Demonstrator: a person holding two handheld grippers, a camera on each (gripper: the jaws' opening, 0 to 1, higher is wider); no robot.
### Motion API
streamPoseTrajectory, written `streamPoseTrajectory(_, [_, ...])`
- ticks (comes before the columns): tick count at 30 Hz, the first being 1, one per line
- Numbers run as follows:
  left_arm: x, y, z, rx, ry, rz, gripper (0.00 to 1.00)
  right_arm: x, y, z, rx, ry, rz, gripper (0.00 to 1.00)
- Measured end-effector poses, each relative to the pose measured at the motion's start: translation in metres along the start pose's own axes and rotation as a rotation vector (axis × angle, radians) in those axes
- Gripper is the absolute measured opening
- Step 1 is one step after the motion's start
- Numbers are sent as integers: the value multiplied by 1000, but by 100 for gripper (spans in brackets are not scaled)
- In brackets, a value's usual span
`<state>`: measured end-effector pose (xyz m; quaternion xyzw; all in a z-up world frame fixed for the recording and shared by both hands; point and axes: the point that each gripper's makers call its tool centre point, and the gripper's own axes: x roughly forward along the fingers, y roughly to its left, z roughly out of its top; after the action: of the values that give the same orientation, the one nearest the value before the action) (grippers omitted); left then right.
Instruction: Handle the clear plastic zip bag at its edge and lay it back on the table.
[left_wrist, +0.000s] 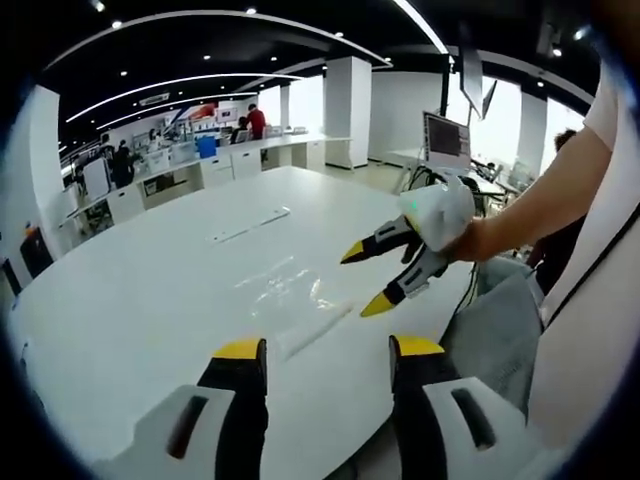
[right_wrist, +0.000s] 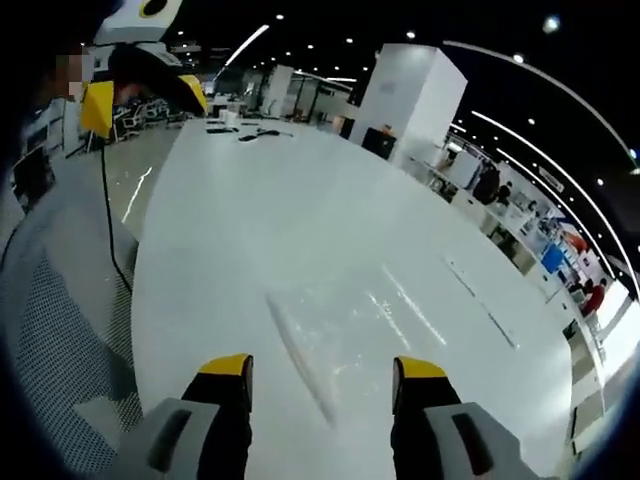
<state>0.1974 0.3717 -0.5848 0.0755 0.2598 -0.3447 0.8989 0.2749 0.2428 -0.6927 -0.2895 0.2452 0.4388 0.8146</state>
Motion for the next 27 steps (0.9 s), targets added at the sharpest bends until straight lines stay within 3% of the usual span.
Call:
streamPoseTrajectory(4, [1,-1,-4,3,3,-1,50,-12,4,4,41,-18,-9,60])
streamPoseTrajectory(17, [2,5,-20,16,14,8,60,-43,10,2,154,-57,-38,83])
streamPoseTrajectory(27, [4,4,-28,7,11,7,66,-65,12,6,235,-111,-51,89])
